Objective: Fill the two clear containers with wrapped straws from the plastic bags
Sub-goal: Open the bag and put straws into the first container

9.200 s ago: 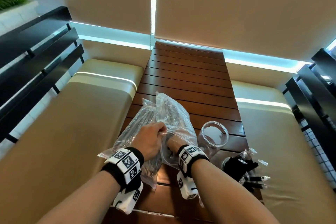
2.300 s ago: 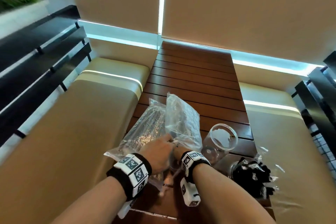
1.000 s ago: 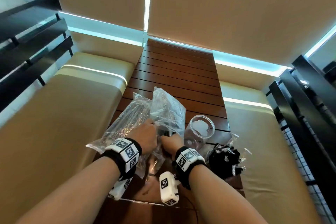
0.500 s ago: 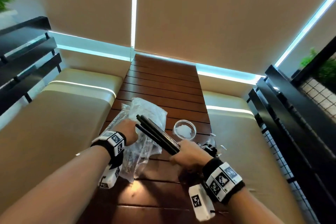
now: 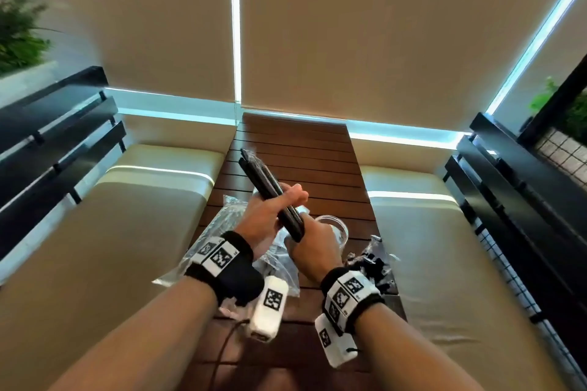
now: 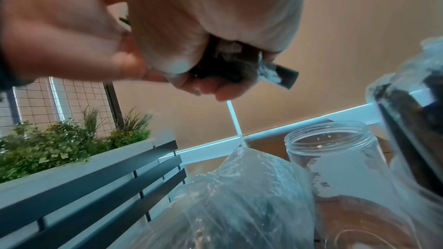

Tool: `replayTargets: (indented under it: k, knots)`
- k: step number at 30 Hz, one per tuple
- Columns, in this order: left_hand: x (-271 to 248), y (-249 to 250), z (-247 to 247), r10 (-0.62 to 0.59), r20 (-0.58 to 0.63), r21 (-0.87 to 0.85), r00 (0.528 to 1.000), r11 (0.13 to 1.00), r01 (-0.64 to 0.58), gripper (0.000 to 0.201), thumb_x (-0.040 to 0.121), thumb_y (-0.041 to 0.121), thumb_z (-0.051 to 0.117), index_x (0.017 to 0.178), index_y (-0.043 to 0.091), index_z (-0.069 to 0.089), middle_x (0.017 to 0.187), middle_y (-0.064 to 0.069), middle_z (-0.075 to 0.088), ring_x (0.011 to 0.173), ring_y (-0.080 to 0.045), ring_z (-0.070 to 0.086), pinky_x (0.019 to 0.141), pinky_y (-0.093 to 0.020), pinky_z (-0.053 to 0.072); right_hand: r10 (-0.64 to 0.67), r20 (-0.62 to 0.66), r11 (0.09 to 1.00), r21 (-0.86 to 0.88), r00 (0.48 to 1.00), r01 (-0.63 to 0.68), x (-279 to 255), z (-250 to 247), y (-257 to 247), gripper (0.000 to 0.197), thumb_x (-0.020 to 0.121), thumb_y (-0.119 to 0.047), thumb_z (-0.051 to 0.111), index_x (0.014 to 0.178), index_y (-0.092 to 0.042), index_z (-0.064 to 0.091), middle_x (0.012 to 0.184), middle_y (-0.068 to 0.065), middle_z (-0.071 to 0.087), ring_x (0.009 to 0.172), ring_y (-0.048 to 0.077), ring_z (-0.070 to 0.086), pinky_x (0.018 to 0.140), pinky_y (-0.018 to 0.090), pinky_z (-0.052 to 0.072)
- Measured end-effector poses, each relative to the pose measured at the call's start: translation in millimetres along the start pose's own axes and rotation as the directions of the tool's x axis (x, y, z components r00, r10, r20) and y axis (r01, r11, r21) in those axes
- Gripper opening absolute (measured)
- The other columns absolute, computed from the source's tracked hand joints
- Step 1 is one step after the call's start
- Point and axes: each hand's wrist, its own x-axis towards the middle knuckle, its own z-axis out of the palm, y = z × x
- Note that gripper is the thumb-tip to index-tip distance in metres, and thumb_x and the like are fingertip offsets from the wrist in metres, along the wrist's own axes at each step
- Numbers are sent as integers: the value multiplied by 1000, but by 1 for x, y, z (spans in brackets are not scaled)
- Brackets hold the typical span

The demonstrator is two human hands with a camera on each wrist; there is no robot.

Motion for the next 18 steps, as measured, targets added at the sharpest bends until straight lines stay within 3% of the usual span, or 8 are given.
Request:
replayTargets:
  k: [3, 5, 7, 10, 12, 15, 17, 18]
  knots:
    - [3, 2, 21, 33, -192, -2, 981, 999, -34, 24, 79, 27, 76, 79, 13, 56, 69, -3, 63, 78, -18, 66, 75, -34, 56, -33, 42, 997, 73, 999, 30, 0, 5, -2, 31, 78, -27, 69, 107, -24, 57, 90, -1, 70, 81, 19, 66, 70, 32, 54]
    - [6, -1, 25, 129, -226, 192, 966, 978, -85, 27, 82, 29, 76, 69, 15, 56, 59, 0, 60, 70, -17, 63, 77, -38, 55, -96, 150, 994, 75, 984, 85, 2, -3, 4, 43, 73, -34, 75, 109, -25, 53, 101, -4, 65, 88, 15, 63, 77, 33, 54]
    - [7, -3, 22, 215, -175, 400, 961, 907, -130, 34, 83, 32, 75, 67, 8, 56, 61, -6, 57, 64, -18, 58, 71, -38, 52, -163, 171, 982, 123, 972, 143, 4, -26, 8, 48, 75, -30, 72, 118, -25, 51, 111, -7, 59, 97, 9, 58, 85, 34, 54]
    - [9, -8, 19, 289, -116, 633, 950, 759, -154, 41, 82, 36, 75, 66, 5, 55, 60, -6, 56, 57, -14, 51, 61, -33, 48, -180, -119, 909, 360, 977, 211, 4, -79, -1, 40, 82, -25, 60, 121, -23, 53, 111, -7, 60, 100, 1, 57, 85, 18, 50]
    - [7, -14, 25, 325, -86, 710, 942, 683, -171, 36, 81, 30, 77, 59, 19, 51, 53, 10, 49, 49, -2, 44, 51, -14, 37, -228, -285, 884, 339, 931, 320, 7, -107, -17, 36, 92, -32, 48, 126, -23, 53, 115, -5, 60, 102, -2, 56, 82, 9, 45]
    - [4, -20, 40, 362, 22, 764, 932, 595, -249, 39, 81, 18, 75, 57, 31, 46, 47, 18, 51, 50, 2, 47, 50, -10, 34, -372, -271, 891, 165, 888, 424, 13, -117, -34, 41, 101, -36, 32, 130, -18, 55, 125, -2, 59, 111, 5, 54, 93, 22, 44]
    - [2, -19, 53, 374, 95, 811, 923, 508, -289, 28, 82, 5, 67, 67, 25, 55, 58, 17, 58, 60, -4, 55, 52, -8, 36, -393, -172, 903, 112, 903, 415, 14, -111, -34, 43, 103, -37, 30, 130, -17, 58, 125, -1, 61, 112, 9, 55, 95, 32, 46]
    - [3, -19, 57, 359, 136, 818, 923, 485, -309, 16, 83, -1, 65, 80, 14, 63, 72, 7, 66, 73, -15, 62, 60, -7, 38, -389, -135, 909, 107, 911, 403, 15, -108, -31, 43, 103, -37, 31, 129, -18, 59, 121, -1, 63, 109, 11, 58, 94, 35, 48]
